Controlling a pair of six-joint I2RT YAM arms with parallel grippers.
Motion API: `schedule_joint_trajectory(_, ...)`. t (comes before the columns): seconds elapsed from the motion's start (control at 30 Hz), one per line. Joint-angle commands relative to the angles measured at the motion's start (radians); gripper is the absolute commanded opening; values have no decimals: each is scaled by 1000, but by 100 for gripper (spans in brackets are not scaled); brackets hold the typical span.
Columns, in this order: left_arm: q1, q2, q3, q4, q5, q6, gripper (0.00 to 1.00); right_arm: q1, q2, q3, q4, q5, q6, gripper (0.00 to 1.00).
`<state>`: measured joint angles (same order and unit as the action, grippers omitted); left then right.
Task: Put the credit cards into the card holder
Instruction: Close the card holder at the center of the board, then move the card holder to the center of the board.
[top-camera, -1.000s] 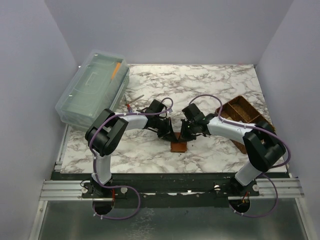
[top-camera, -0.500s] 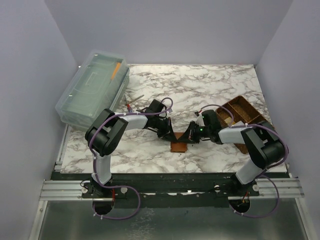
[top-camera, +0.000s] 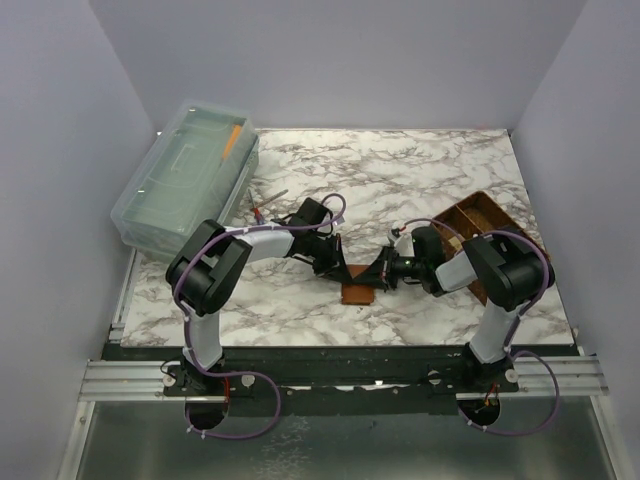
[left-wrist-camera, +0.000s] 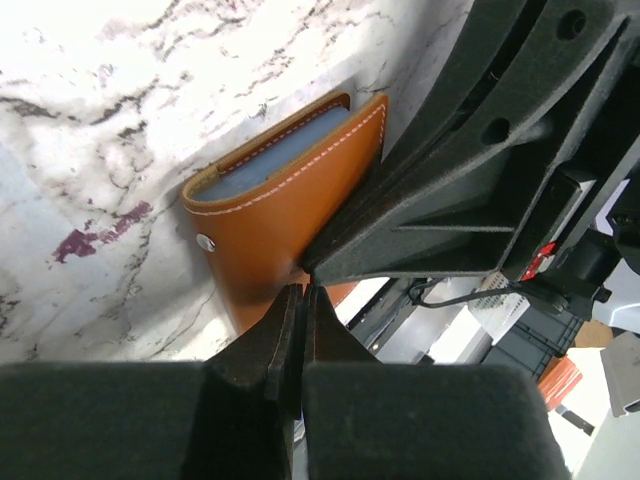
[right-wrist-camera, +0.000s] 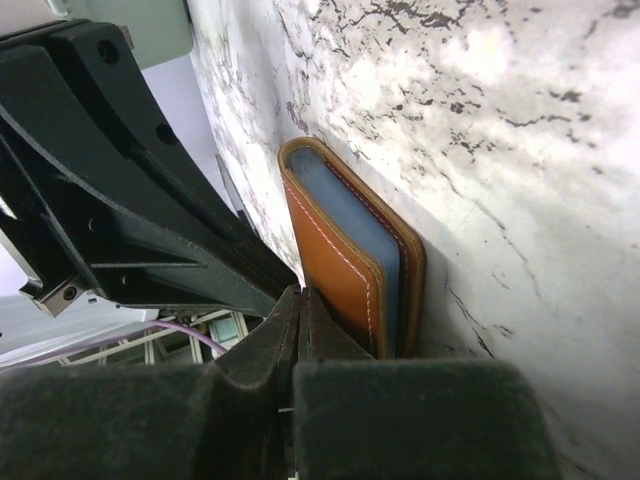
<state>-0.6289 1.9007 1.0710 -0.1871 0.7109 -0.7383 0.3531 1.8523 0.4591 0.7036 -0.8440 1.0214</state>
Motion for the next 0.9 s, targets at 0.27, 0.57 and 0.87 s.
schedule_joint_trajectory(0.27, 33, -186, 106, -161, -104, 111, 3, -9, -243, 140, -656, 237, -284, 29)
schedule_joint_trajectory(0.57, 84, -180, 164, -211, -168, 197, 5, 52, -444, 335, -1007, 356, -363, 46)
schedule_joint_trajectory(0.87, 115, -158, 133, -213, -165, 236, 5, 183, -378, 413, -1218, 718, -386, 57)
